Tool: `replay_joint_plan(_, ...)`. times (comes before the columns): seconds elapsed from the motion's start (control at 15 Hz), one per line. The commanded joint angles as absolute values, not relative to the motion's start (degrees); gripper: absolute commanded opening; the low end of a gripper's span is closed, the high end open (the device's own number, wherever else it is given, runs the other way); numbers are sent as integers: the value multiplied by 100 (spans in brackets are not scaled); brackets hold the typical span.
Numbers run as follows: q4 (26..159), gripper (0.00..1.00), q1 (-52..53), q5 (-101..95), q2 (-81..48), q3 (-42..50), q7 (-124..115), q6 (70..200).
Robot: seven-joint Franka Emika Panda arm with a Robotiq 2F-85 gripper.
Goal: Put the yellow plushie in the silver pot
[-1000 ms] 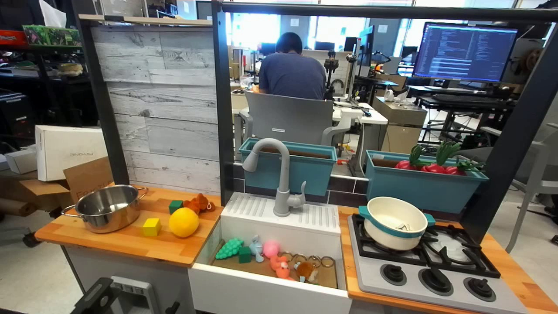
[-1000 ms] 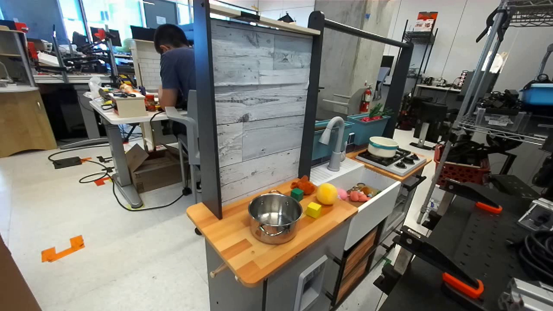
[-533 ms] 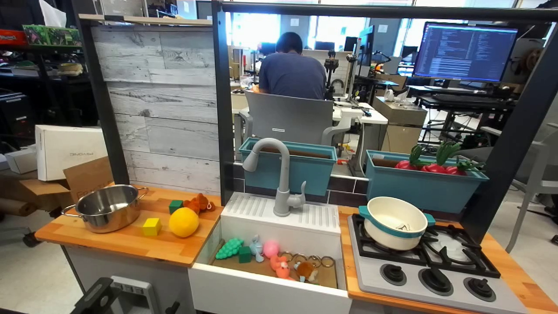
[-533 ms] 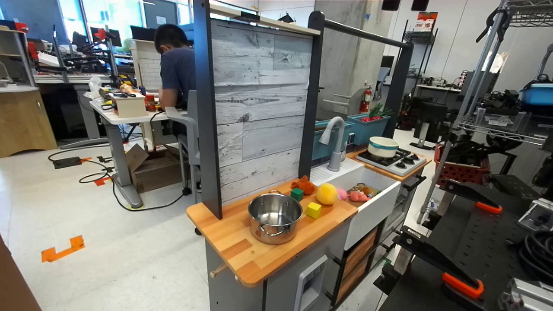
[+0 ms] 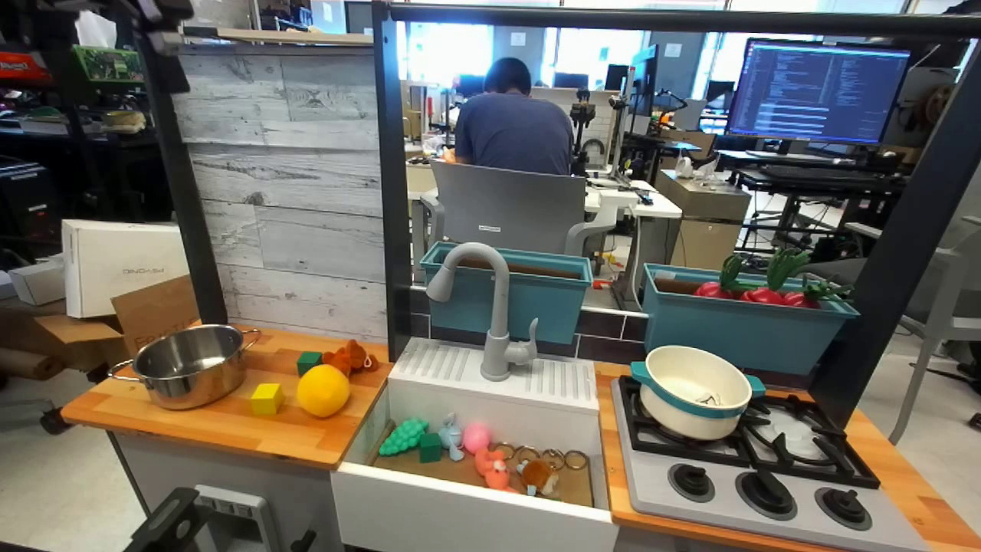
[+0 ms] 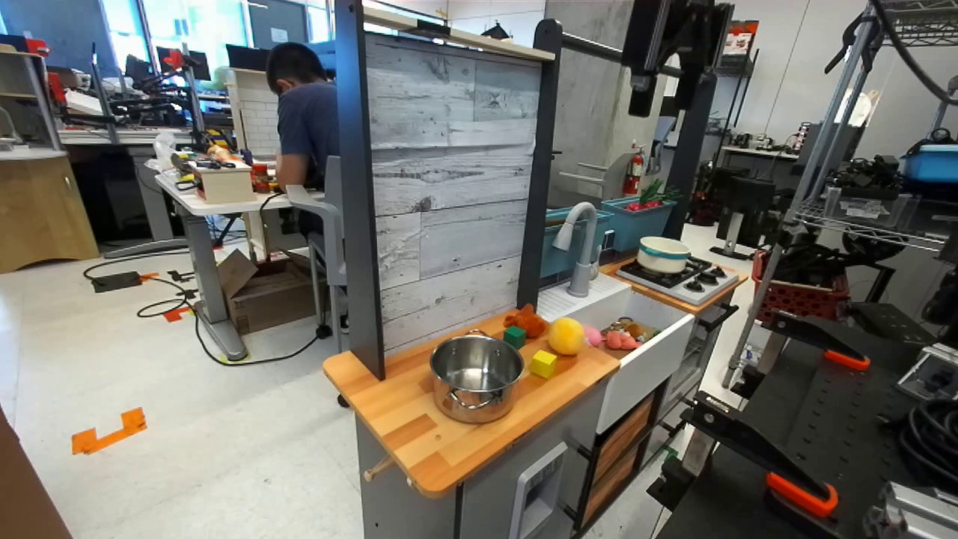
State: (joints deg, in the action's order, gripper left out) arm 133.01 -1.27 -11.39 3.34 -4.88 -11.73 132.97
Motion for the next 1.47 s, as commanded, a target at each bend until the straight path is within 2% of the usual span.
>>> replay_joint_plan(0.0, 12778, 100, -98, -572, -328, -221, -296, 12997)
replay_joint_plan(0.4, 12386, 100, -140, -249, -999, -27, 375, 12419)
replay_joint_plan(0.87, 12486, 100, 0, -818, -1324, 90, -422, 13149)
replay_joint_plan(1.13, 12527, 100, 151, -1676, -1526, 322, -1449, 14138)
replay_joint_plan(1.4, 12182, 100, 157, -1761, -1834, 489, -1720, 14100)
